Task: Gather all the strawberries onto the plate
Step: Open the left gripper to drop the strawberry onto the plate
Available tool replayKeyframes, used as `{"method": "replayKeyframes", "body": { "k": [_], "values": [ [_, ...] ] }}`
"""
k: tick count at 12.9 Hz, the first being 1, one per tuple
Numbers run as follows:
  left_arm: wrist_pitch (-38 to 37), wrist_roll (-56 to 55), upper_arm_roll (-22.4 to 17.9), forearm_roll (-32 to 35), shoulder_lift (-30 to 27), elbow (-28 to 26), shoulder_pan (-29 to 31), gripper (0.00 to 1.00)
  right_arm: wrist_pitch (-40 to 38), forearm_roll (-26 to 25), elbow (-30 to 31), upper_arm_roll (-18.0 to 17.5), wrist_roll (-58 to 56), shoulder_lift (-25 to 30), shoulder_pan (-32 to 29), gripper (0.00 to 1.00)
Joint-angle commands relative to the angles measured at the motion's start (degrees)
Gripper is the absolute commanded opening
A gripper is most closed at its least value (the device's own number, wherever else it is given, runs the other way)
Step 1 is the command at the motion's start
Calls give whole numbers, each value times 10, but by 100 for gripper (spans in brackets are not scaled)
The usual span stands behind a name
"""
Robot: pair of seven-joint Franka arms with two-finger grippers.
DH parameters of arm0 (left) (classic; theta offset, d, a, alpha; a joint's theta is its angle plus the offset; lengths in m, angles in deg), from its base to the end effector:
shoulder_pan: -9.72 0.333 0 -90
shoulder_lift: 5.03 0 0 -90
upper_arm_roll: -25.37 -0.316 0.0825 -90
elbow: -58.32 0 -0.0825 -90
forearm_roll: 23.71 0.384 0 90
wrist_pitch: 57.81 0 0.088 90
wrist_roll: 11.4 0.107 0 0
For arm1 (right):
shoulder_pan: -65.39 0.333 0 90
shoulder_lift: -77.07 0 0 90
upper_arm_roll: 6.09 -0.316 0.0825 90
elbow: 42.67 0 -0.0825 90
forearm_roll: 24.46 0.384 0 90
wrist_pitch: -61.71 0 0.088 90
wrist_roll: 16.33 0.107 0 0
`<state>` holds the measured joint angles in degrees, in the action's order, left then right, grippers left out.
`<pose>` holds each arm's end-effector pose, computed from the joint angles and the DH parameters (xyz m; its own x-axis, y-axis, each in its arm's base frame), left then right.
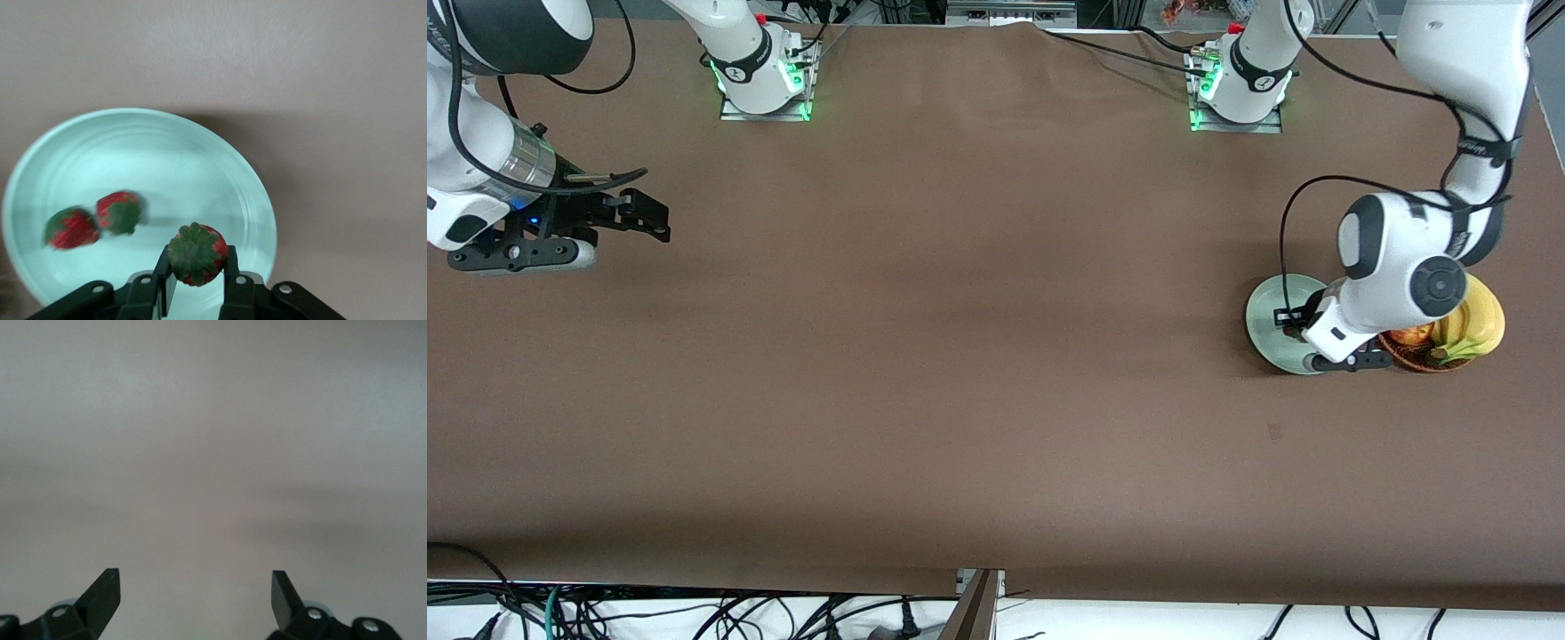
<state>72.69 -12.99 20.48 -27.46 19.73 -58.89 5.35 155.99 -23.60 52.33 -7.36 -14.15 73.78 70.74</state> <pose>0.5740 0.0035 0.2122 0.9773 0.0785 -0.1968 0.0799 -0.9968 -0.0007 0.5687 0.0672 0.5571 0.9946 0.0761 -0.0705 0.0753 -0.9971 -0.0135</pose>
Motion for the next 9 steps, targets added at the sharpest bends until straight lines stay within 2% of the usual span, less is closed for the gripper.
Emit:
{"method": "replayKeyframes", "body": {
  "k": [1,2,3,5,7,9],
  "values": [
    [13,21,-2,-14,-1,-8,-3,28,-1,-8,-24,-4,8,-2,-4,100],
    [8,42,-2,-14,-1,-3,-3,99,5,-7,-26,-3,13,-2,-7,100],
    [-1,61,-2,-14,-9,0,-2,100,21,-4,-28,-2,13,-2,-10,100],
    [-68,66,-4,-14,-44,33,-2,100,32,-2,-31,-2,17,-8,-13,100],
    [-128,68,-4,-13,-96,58,-1,100,34,-5,-31,-2,20,-11,-11,100],
    [-158,69,-1,-12,-151,62,4,100,34,-9,-31,-2,20,-12,-11,100]
  ]
}}
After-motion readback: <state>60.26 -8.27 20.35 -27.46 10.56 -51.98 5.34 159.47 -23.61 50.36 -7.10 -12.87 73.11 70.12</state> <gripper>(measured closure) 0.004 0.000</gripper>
